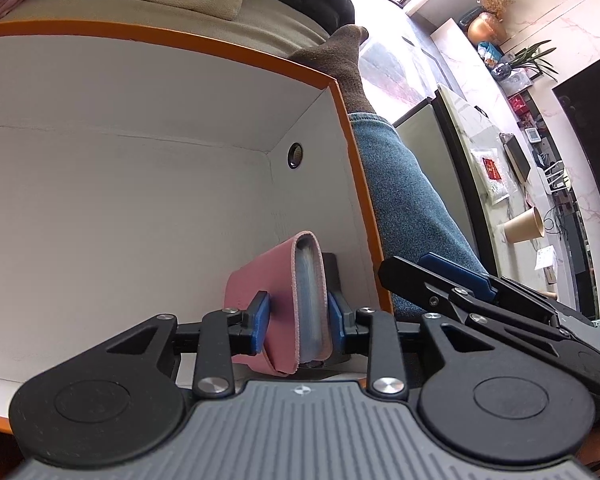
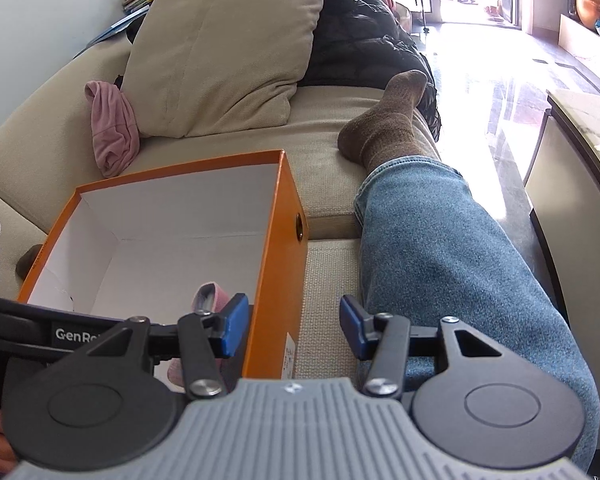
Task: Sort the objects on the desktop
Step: 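Open both grippers to release the items inside the box and withdraw, then grasp the dark photo card box with the left gripper, then grasp the small brown gift box with the right gripper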
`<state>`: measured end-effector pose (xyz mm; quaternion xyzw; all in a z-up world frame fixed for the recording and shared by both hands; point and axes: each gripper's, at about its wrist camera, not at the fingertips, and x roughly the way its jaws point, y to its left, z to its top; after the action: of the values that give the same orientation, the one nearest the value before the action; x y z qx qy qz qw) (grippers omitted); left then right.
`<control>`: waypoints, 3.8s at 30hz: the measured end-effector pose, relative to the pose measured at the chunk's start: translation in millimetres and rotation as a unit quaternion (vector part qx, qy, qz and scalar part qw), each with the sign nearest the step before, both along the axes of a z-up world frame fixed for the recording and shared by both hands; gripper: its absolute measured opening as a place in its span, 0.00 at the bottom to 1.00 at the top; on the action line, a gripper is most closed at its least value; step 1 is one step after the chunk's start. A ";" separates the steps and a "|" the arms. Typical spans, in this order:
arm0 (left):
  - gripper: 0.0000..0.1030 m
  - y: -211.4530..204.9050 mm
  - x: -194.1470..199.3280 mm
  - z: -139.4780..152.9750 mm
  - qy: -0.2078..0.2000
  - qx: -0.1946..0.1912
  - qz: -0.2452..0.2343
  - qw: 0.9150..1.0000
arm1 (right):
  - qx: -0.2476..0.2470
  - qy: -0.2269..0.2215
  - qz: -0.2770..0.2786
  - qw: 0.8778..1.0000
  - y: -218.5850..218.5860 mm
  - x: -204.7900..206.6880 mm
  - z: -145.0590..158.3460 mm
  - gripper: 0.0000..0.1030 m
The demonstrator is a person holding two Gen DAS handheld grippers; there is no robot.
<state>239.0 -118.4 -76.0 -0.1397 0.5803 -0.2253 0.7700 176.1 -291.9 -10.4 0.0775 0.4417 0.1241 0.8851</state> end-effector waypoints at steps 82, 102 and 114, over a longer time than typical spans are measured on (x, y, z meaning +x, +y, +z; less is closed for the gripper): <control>0.25 143.2 -235.0 13.9 -0.040 0.137 0.127 0.982 | -0.058 -0.020 0.320 0.945 136.6 -153.2 -52.8 0.30; 0.25 147.1 -200.7 -7.2 -0.032 0.120 0.149 0.981 | -0.006 0.033 0.224 0.974 123.2 -103.1 -62.8 0.38; 0.25 158.1 -182.9 -1.5 -0.025 0.105 0.166 0.980 | 0.014 0.020 0.279 0.960 148.5 -84.0 -67.5 0.65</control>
<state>56.1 39.8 -77.5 -0.1462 0.5499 -0.0356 0.8216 92.1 -143.4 -77.9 -0.0345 0.4621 0.3709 0.8048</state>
